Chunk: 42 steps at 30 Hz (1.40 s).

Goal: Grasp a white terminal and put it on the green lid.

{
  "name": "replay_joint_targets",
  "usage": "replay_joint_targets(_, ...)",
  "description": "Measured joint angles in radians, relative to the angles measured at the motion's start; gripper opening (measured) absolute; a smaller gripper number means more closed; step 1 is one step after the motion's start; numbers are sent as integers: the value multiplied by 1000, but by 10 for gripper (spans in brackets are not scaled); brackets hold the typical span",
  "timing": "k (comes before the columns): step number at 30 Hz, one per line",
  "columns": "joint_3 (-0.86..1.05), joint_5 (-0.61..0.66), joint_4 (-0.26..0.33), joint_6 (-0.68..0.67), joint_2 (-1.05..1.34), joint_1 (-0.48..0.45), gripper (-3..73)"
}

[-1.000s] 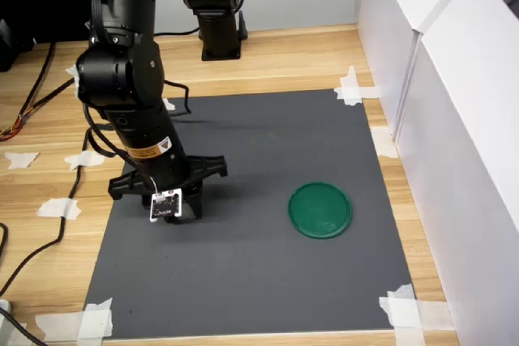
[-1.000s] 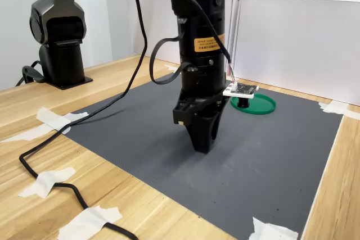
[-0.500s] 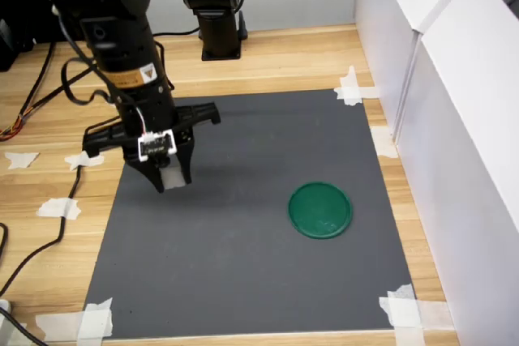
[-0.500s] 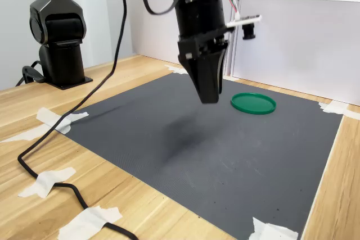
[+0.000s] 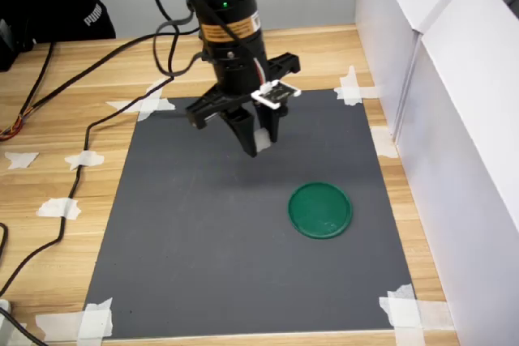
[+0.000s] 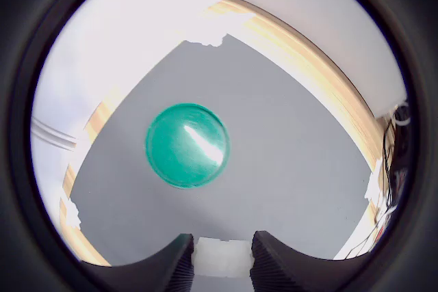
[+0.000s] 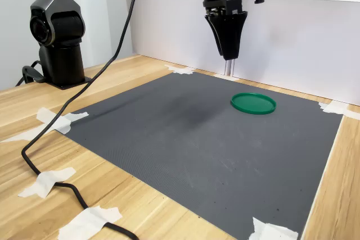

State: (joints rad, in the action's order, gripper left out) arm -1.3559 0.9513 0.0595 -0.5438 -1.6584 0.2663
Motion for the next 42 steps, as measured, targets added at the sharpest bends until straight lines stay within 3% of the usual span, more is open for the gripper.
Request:
replay_joint_targets(9, -90, 1, 0, -5, -66, 102, 311)
replay_joint_targets(28, -133, -77, -8, -32, -295, 143, 311)
replay_joint_targets(34, -134, -77, -59, -3, -307, 146, 311)
replay_joint_targets(42, -136, -71, -70, -9, -316, 145, 311)
